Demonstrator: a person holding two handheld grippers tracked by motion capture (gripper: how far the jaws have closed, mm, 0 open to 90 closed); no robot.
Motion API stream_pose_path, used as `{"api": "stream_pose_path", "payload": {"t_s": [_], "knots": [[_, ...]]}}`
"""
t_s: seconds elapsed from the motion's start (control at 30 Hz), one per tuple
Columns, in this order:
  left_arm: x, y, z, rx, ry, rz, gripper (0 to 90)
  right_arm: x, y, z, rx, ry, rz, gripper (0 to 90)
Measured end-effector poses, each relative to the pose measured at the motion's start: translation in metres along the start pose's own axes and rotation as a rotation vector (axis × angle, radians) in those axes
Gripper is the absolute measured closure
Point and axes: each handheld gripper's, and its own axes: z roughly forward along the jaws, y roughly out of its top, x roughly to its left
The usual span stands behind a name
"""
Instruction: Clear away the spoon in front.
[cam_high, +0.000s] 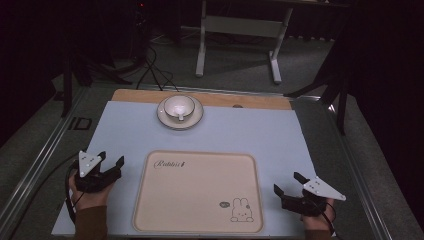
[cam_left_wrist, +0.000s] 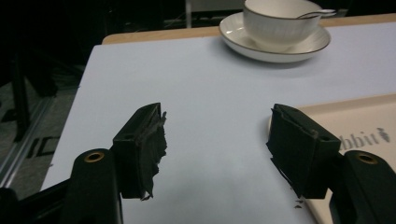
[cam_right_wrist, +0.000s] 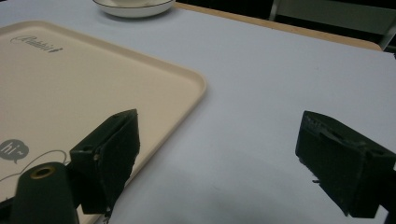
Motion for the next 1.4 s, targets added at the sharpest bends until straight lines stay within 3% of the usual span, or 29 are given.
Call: {"api": "stream_pose_path", "payload": {"t_s": [0.27, 0.3, 0.4, 0.43, 0.6, 0.73, 0.8, 0.93, 1.4], "knots": [[-0.002, 0.001, 0.001, 0.003, 0.001, -0.005, 34.7, 0.000, -0.001, 0.002, -0.002, 0.010, -0.008, 13.5], [-0.001, 0.002, 0.002, 0.010, -0.035, -0.051, 34.2, -0.001, -0.001, 0.002, -0.002, 0.008, -0.008, 13.5], [-0.002, 0.005, 0.002, 0.008, -0.041, -0.056, 34.1, -0.001, -0.001, 0.002, -0.009, 0.003, -0.005, 13.5], [-0.004, 0.007, 0.003, 0.006, -0.061, -0.064, 34.1, -0.001, -0.001, 0.001, -0.012, 0.002, -0.004, 13.5], [-0.008, 0.011, 0.003, 0.008, -0.057, -0.050, 34.0, 0.000, -0.001, 0.002, -0.006, 0.006, -0.010, 13.5], [-0.011, 0.018, -0.002, -0.015, -0.069, -0.063, 34.0, -0.002, -0.002, 0.002, -0.013, 0.011, 0.009, 13.5], [-0.013, 0.020, -0.003, -0.016, -0.067, -0.058, 34.0, -0.003, -0.001, 0.000, -0.042, 0.021, 0.042, 13.5], [-0.016, 0.024, -0.004, -0.017, -0.068, -0.044, 34.1, -0.005, -0.002, 0.000, -0.040, 0.008, 0.039, 13.7], [-0.033, 0.058, 0.003, -0.058, -0.096, -0.016, 34.2, -0.006, -0.002, -0.001, -0.049, 0.002, 0.050, 13.7]]}}
